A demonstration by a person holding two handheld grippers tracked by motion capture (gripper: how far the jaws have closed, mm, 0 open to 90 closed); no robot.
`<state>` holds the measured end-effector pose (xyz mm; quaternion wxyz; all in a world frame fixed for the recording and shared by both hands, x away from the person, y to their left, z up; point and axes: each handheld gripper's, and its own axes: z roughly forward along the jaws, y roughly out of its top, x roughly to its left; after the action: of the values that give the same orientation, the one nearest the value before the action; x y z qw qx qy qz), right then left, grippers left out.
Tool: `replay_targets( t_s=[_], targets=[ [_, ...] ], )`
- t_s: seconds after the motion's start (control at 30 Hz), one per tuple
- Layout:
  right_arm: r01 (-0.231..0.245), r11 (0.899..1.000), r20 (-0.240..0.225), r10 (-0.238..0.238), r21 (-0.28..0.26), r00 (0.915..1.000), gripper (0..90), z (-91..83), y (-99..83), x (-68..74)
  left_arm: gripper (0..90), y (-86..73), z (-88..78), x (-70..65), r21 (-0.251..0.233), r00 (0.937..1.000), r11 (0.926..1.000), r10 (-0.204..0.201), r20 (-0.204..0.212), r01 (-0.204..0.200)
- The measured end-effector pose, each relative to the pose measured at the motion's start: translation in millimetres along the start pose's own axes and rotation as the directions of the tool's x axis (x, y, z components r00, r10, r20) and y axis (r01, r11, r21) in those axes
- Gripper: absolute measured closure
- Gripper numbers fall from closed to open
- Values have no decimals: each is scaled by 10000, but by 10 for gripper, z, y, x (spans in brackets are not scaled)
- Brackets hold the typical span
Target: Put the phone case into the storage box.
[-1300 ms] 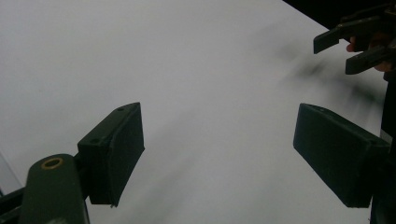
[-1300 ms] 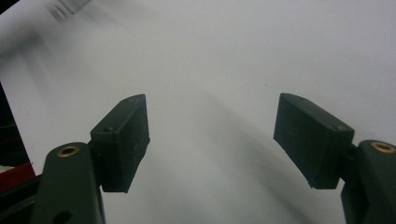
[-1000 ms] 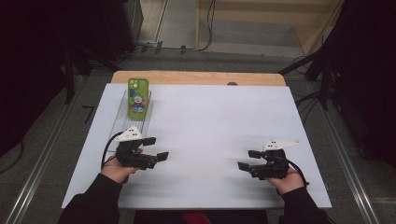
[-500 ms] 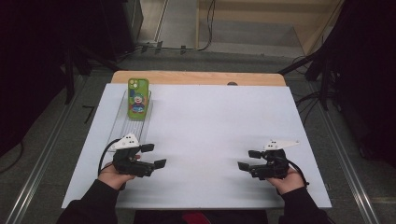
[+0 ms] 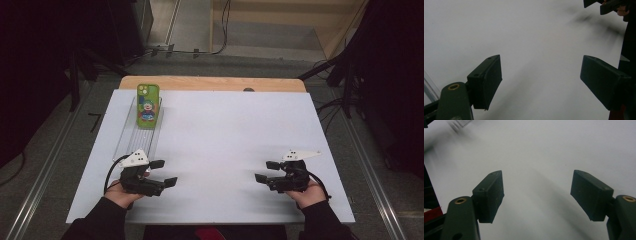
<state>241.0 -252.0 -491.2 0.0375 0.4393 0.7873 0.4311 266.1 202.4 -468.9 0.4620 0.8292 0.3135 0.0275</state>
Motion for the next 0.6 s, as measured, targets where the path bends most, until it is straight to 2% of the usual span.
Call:
replay_targets(
  t_s=[0.6],
  targets=[
    [77, 10000, 17, -77, 54, 10000, 250, 6, -6, -4, 180, -66, -31, 20, 42, 9999, 9999, -151, 22, 151]
  ],
)
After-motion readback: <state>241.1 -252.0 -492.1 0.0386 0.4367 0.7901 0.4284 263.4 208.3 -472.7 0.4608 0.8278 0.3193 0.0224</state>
